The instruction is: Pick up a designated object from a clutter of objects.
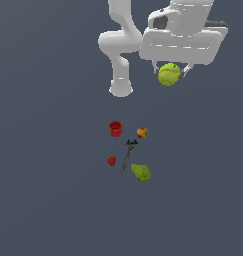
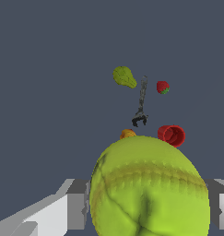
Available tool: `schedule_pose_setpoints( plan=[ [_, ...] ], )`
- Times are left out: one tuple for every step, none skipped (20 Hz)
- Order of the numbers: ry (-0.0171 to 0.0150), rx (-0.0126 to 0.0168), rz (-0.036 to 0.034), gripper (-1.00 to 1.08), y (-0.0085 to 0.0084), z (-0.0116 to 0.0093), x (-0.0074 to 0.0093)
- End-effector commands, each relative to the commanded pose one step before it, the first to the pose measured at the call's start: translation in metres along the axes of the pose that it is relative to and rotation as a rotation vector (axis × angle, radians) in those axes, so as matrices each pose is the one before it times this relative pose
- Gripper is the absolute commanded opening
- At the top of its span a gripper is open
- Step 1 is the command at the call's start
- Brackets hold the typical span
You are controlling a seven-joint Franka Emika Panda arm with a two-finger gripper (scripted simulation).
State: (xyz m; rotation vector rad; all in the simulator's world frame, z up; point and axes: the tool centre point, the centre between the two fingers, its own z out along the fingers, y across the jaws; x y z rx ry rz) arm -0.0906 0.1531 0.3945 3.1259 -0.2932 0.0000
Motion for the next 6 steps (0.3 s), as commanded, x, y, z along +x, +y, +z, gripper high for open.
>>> schedule_pose_setpoints(
  plan=[
    [-0.00001, 0.00076, 0.00114, -1.0, -0.00707, -0.00935, -0.00523],
    [-0.00013, 0.00047, 0.00005, -1.0, -0.00181, -0.00234, -0.00123],
    [0.0, 0.0, 0.0, -1.0, -0.00158, -0.00177, -0.00099],
    [0.0, 0.0, 0.0, -1.0, -0.00114, -0.00126, -0.0007],
    [-0.00012, 0.00047, 0.00007, -1.0, -0.00046, -0.00082, -0.00035],
    [0.0, 0.0, 0.0, -1.0, -0.00023, -0.00025, -0.00014]
  ],
)
